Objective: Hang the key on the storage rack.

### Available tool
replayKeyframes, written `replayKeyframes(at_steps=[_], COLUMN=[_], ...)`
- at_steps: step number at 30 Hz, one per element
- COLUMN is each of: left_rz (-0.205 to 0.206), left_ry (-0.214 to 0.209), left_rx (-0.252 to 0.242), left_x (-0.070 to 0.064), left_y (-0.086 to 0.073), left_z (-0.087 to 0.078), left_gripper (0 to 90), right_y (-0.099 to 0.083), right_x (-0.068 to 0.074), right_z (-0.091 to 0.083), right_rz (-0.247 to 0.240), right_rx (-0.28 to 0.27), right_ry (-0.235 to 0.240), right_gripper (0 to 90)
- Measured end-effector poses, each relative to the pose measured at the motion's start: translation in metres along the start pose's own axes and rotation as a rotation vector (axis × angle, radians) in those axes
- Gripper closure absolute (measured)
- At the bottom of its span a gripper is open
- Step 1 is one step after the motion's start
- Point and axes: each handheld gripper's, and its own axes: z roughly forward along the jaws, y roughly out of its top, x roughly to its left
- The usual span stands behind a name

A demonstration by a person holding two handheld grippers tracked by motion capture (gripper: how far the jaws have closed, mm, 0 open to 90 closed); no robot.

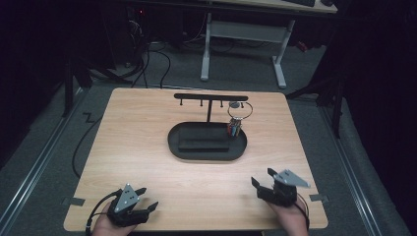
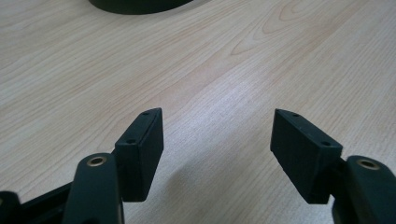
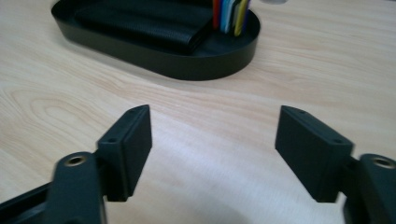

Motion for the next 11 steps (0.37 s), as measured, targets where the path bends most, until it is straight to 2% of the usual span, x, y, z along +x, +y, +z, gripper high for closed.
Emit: replayKeyframes(at_steps=[1,2,3,4,5,6,11], left_rz=[0.001,0.002,0.003,0.008,0.011,0.018,0.03], left_ry=[-0.001,-0.001,0.0,0.005,0.012,0.024,0.037], left_rx=[-0.007,-0.009,-0.006,-0.004,-0.004,-0.01,-0.017], left_x=[-0.001,-0.001,-0.002,-0.003,-0.004,-0.006,-0.006], left_y=[0.0,0.0,0.0,-0.001,-0.001,-0.001,-0.001], left_z=[0.0,-0.001,-0.001,-0.002,-0.003,-0.006,-0.01], left_gripper=[35.1,35.1,35.1,33.9,33.9,33.7,34.0], right_y=[-0.003,-0.004,-0.007,-0.011,-0.011,-0.008,-0.007], right_x=[0.004,0.009,0.012,0.011,0.011,0.006,0.001], right_z=[-0.003,-0.006,-0.007,-0.006,-0.006,-0.005,-0.004], right_rz=[0.016,-0.022,-0.072,-0.08,-0.08,-0.027,0.009], right_rx=[0.03,0.038,0.029,0.049,0.049,0.022,-0.003], right_ry=[0.028,0.06,0.025,0.006,0.006,0.019,0.0], right_gripper=[26.7,25.4,27.5,27.3,27.3,26.5,26.4])
